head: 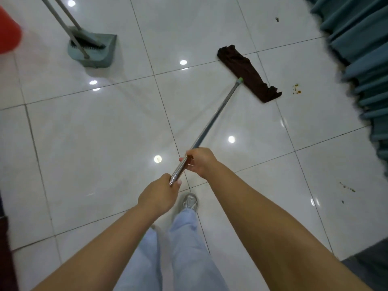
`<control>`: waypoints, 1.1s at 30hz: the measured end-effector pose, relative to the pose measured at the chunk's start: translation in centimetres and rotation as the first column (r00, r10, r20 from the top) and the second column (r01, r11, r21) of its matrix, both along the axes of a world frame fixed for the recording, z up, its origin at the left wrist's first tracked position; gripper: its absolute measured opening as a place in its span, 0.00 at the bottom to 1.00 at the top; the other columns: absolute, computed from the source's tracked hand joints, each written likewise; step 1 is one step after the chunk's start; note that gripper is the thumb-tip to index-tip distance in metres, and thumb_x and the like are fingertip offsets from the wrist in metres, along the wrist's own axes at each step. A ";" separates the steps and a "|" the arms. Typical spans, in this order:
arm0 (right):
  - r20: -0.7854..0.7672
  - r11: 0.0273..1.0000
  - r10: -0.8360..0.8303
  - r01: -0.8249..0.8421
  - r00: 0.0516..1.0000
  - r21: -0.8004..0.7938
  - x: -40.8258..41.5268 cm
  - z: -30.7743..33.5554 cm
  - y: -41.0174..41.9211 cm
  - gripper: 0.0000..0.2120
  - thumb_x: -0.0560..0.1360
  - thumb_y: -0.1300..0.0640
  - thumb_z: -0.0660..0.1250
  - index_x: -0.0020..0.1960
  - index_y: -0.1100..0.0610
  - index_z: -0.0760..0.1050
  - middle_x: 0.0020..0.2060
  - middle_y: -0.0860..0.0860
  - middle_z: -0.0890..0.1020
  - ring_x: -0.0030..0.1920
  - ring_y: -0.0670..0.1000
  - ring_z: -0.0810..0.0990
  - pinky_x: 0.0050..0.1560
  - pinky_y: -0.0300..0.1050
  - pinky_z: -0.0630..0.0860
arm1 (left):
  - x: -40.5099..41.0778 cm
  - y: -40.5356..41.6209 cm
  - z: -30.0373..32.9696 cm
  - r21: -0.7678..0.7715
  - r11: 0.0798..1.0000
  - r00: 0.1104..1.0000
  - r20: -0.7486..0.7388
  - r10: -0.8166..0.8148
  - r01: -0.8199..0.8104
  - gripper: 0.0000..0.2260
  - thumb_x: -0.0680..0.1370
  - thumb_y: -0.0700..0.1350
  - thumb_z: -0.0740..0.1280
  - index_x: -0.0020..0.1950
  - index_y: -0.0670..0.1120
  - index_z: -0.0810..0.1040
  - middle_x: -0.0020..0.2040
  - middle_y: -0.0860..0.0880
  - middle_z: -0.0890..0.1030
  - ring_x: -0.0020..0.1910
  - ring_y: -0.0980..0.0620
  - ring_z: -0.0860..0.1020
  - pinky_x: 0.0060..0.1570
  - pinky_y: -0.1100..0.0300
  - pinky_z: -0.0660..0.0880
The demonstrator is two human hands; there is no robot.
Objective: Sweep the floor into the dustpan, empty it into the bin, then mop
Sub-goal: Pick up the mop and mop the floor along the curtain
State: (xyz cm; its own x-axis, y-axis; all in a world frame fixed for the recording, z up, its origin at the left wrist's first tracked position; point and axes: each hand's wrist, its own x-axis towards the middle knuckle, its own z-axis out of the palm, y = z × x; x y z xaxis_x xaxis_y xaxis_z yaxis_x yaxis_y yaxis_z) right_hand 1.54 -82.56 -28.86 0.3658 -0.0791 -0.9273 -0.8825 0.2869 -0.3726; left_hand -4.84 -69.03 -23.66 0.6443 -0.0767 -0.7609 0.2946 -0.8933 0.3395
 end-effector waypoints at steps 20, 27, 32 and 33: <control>0.014 0.994 -0.091 0.091 0.996 -0.059 17.0 -3.1 -1.4 0.13 0.80 0.66 0.57 0.64 0.66 0.66 0.37 0.59 0.73 0.38 0.58 0.81 0.43 0.59 0.80 | 14.7 2.4 -3.4 -0.038 0.999 0.986 0.166 -0.027 0.033 0.12 0.80 0.58 0.56 0.46 0.51 0.73 0.37 0.51 0.78 0.36 0.52 0.76 0.29 0.63 0.65; 0.051 0.990 -0.115 0.119 0.992 -0.078 25.6 -0.9 -6.2 0.05 0.80 0.67 0.56 0.55 0.66 0.67 0.35 0.59 0.74 0.37 0.57 0.81 0.46 0.58 0.80 | 24.2 -1.3 -2.3 -0.031 0.994 0.969 0.229 -0.098 0.108 0.13 0.79 0.59 0.55 0.44 0.53 0.69 0.34 0.53 0.75 0.35 0.53 0.75 0.29 0.63 0.65; 0.088 0.979 -0.148 0.159 0.985 -0.129 31.1 -1.3 -12.2 0.08 0.80 0.66 0.57 0.58 0.66 0.68 0.37 0.59 0.74 0.38 0.56 0.81 0.46 0.58 0.81 | 30.1 -7.3 -2.2 -0.089 0.992 0.966 0.252 -0.066 0.090 0.13 0.79 0.59 0.55 0.45 0.52 0.71 0.34 0.52 0.76 0.34 0.55 0.74 0.28 0.64 0.64; 0.092 0.977 -0.150 0.162 0.984 -0.139 32.3 -1.4 -13.6 0.08 0.80 0.65 0.57 0.58 0.66 0.68 0.37 0.59 0.74 0.37 0.56 0.81 0.45 0.57 0.81 | 31.2 -8.7 -2.3 -0.097 0.992 0.966 0.253 -0.054 0.081 0.14 0.79 0.59 0.56 0.46 0.51 0.72 0.34 0.52 0.76 0.35 0.55 0.75 0.29 0.64 0.64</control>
State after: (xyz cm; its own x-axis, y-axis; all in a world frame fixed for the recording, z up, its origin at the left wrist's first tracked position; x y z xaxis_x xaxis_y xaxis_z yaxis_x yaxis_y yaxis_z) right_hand 33.83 -96.18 -30.24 0.4112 -0.2731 -0.8697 -0.7965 0.3563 -0.4884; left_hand 26.35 -77.69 -25.92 0.8030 -0.1980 -0.5621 0.1285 -0.8634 0.4878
